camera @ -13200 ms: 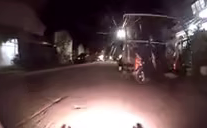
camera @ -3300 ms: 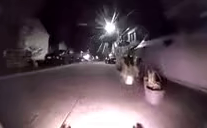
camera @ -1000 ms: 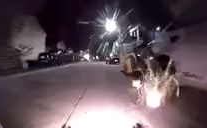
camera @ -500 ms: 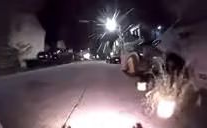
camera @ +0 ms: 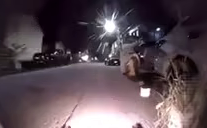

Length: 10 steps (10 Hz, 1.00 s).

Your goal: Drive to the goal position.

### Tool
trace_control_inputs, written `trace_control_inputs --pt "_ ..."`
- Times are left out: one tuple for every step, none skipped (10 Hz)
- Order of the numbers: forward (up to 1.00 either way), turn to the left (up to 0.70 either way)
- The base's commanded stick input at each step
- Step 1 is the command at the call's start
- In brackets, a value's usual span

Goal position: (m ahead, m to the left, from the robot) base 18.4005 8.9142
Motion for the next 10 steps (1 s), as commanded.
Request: trace_control_inputs --pt "0.6 0.0" --pt "0.6 0.0" --pt "0.6 0.0" --pt "0.6 0.0" --pt "0.6 0.0" --pt "0.6 -0.06" --pt "0.6 -0.14" --pt "0.6 -0.15" --pt "0.6 -0.15" --pt "0.6 -0.15"
